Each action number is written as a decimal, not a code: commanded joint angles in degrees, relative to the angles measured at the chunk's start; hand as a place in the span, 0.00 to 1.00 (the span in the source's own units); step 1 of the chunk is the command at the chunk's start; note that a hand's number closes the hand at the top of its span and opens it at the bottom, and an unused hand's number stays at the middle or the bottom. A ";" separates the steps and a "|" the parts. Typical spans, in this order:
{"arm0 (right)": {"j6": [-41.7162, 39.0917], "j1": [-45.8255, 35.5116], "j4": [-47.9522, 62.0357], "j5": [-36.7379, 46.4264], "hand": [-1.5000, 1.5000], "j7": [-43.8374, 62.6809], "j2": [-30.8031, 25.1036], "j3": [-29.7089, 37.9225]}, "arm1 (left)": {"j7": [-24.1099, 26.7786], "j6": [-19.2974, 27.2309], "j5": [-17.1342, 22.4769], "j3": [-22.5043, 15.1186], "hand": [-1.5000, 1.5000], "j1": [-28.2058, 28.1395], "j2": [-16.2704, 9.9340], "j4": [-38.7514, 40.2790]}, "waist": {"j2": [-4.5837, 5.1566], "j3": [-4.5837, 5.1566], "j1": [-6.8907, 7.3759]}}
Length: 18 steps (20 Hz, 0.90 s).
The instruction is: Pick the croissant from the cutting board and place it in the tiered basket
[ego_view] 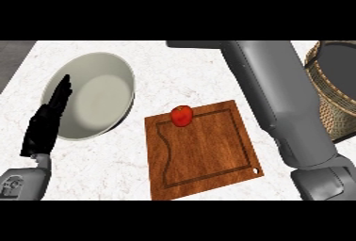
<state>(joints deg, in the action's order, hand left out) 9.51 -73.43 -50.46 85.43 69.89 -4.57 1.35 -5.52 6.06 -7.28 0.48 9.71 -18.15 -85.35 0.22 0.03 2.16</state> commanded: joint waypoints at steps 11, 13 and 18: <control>-3.53 -4.92 12.11 4.76 1.00 1.75 -5.58 8.40 | 2.24 0.17 -1.07 0.53 0.50 -0.07 1.61 3.45 | 0.13 0.04 -1.44; -6.55 -4.71 13.69 6.25 1.00 0.05 -9.38 8.81 | 2.21 0.28 -1.08 1.43 0.50 -0.57 0.90 3.12 | 0.10 0.05 -1.55; -12.79 -2.25 15.65 9.60 1.00 0.17 -12.90 8.58 | 1.72 0.76 -1.35 0.79 0.50 -2.35 2.02 0.55 | -0.30 0.02 -2.15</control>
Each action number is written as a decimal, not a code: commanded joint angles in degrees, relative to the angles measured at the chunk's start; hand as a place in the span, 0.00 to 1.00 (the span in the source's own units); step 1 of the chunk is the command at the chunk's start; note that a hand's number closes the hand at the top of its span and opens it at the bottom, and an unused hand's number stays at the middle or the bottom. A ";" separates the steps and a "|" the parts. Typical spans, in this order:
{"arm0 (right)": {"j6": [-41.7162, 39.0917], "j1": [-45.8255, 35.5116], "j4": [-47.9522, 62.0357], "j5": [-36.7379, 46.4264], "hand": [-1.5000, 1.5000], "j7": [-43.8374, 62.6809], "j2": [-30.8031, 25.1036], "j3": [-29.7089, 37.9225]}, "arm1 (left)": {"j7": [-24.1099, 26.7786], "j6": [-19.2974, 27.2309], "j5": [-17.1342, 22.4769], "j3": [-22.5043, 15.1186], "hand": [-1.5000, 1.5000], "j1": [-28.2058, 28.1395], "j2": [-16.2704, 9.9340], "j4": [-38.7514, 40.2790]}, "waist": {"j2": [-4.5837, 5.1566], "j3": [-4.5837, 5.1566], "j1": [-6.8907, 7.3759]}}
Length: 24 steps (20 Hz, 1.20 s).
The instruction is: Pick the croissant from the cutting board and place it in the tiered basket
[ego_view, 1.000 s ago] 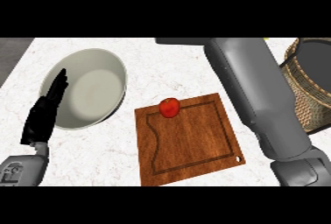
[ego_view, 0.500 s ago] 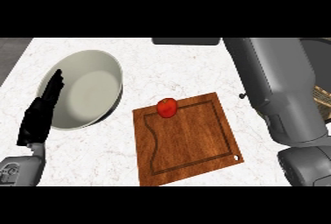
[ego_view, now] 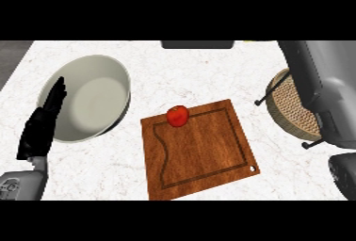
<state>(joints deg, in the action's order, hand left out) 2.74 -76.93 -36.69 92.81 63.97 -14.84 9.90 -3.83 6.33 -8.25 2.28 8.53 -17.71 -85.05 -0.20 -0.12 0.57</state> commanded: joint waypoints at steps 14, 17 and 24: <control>-8.53 18.74 -18.39 -7.57 1.00 -6.41 -2.88 4.44 | 2.10 0.09 -0.87 0.70 0.50 -2.12 2.16 1.64 | -0.17 0.12 -1.48; -10.37 21.47 -21.89 -11.09 1.00 -7.57 -4.21 7.02 | 0.15 -2.14 0.43 2.90 0.50 0.74 -0.48 1.88 | -0.08 0.12 -1.45; -4.29 29.27 -28.07 -15.84 0.00 -2.13 2.59 12.35 | -0.98 -2.70 0.55 2.59 0.50 -2.07 0.21 -0.67 | -0.03 0.10 -0.86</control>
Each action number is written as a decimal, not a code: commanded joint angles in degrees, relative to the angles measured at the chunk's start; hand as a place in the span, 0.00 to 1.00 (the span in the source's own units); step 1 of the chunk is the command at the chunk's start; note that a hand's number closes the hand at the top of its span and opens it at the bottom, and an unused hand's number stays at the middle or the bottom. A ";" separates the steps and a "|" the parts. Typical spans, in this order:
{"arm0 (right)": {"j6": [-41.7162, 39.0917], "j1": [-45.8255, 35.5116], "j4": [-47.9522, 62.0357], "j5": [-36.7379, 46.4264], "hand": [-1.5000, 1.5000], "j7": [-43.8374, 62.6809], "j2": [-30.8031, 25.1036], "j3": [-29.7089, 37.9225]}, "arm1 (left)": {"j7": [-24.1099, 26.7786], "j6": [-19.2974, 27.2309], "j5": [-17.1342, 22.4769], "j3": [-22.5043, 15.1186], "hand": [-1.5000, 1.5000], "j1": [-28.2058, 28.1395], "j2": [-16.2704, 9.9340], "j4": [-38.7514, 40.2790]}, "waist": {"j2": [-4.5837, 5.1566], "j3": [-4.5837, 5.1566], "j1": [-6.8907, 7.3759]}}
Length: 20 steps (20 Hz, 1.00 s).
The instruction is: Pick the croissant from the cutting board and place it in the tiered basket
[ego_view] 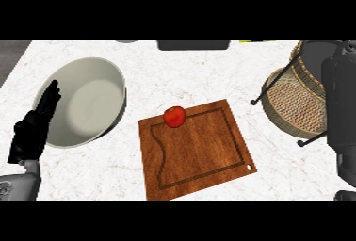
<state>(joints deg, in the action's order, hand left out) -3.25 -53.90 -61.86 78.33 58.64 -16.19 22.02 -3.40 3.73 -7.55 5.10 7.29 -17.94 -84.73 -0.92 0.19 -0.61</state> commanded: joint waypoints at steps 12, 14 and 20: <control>7.16 9.94 -24.51 1.15 0.00 3.52 2.56 -2.75 | -1.45 1.30 -2.72 -1.55 0.50 -1.39 3.47 -2.23 | 0.61 -0.16 0.47; 7.50 10.06 -27.44 3.66 0.00 6.16 3.65 -3.54 | 0.95 0.89 -2.69 -0.86 0.50 -0.05 3.33 1.52 | 0.74 -0.14 0.29; 0.56 13.49 -41.12 3.81 0.00 11.62 6.48 1.06 | -0.46 -0.92 -1.23 1.97 0.50 0.79 0.64 0.72 | 0.54 -0.14 -0.34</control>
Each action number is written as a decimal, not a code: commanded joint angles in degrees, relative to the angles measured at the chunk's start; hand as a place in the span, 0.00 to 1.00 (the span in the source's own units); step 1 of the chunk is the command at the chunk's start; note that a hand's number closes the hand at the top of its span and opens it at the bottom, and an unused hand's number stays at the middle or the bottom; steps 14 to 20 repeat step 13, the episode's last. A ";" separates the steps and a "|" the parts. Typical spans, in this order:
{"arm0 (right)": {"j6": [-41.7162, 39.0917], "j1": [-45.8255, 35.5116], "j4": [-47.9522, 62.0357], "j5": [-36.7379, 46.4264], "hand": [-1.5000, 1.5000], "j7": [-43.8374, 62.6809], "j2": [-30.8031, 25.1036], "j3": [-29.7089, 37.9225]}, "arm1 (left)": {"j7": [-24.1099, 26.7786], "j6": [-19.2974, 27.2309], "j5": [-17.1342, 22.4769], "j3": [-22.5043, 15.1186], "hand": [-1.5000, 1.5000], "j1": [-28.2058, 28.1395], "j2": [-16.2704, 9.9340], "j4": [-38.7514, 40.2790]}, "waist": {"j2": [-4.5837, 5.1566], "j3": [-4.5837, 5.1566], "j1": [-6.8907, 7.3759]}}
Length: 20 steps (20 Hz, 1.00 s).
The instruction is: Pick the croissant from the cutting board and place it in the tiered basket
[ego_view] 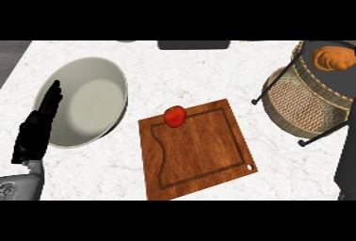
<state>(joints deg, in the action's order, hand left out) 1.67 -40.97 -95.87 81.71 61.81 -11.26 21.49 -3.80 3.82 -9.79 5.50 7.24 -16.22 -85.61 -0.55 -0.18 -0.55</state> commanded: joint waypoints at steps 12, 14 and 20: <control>-22.11 23.15 -53.37 -10.13 0.00 6.24 11.15 3.07 | -2.23 0.80 -0.77 0.70 0.50 1.17 0.94 0.94 | -0.07 0.19 -1.69; -22.11 22.69 -54.78 -9.53 0.00 6.93 11.18 3.54 | 0.93 0.52 -0.95 -0.17 0.50 -0.54 1.99 2.14 | 0.17 0.22 -0.88; -22.11 22.69 -54.78 -9.53 0.00 6.93 11.18 3.54 | 0.93 0.52 -0.95 -0.17 0.50 -0.54 1.99 2.14 | 0.17 0.22 -0.88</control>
